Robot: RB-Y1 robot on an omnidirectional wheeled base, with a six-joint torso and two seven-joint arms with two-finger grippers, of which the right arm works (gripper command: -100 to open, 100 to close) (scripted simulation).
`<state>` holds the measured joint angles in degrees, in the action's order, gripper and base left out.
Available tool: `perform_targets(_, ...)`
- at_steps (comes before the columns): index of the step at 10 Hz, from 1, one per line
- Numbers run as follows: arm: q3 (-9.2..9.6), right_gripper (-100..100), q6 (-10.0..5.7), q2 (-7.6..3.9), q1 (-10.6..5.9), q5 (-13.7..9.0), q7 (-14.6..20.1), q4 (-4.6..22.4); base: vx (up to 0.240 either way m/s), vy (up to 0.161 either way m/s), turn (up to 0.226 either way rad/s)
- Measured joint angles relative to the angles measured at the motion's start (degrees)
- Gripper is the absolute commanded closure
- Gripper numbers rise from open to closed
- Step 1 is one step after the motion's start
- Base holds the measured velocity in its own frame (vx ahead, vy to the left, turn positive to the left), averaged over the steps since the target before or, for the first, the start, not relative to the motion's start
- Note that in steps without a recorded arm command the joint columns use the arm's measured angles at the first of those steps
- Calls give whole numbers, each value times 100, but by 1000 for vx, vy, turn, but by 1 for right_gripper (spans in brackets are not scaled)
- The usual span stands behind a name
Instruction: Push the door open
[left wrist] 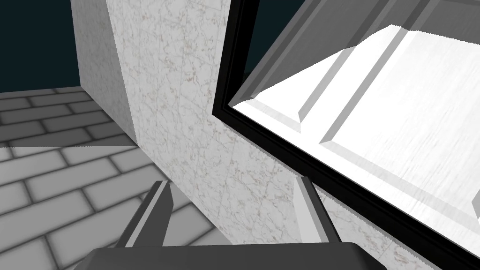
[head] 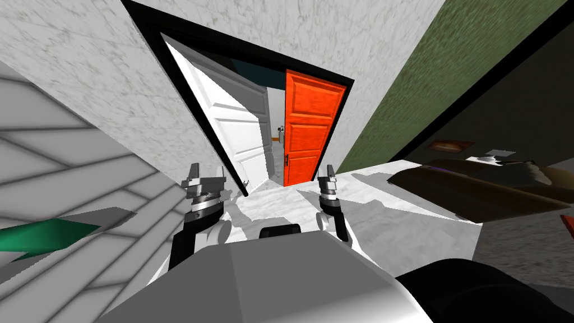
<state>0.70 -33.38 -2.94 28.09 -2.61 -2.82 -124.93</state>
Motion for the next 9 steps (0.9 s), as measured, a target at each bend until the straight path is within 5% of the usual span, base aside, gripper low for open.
perform_targets(9, 96, -100, -86, -103, -75, -203, 220, 261, 210, -159, -6)
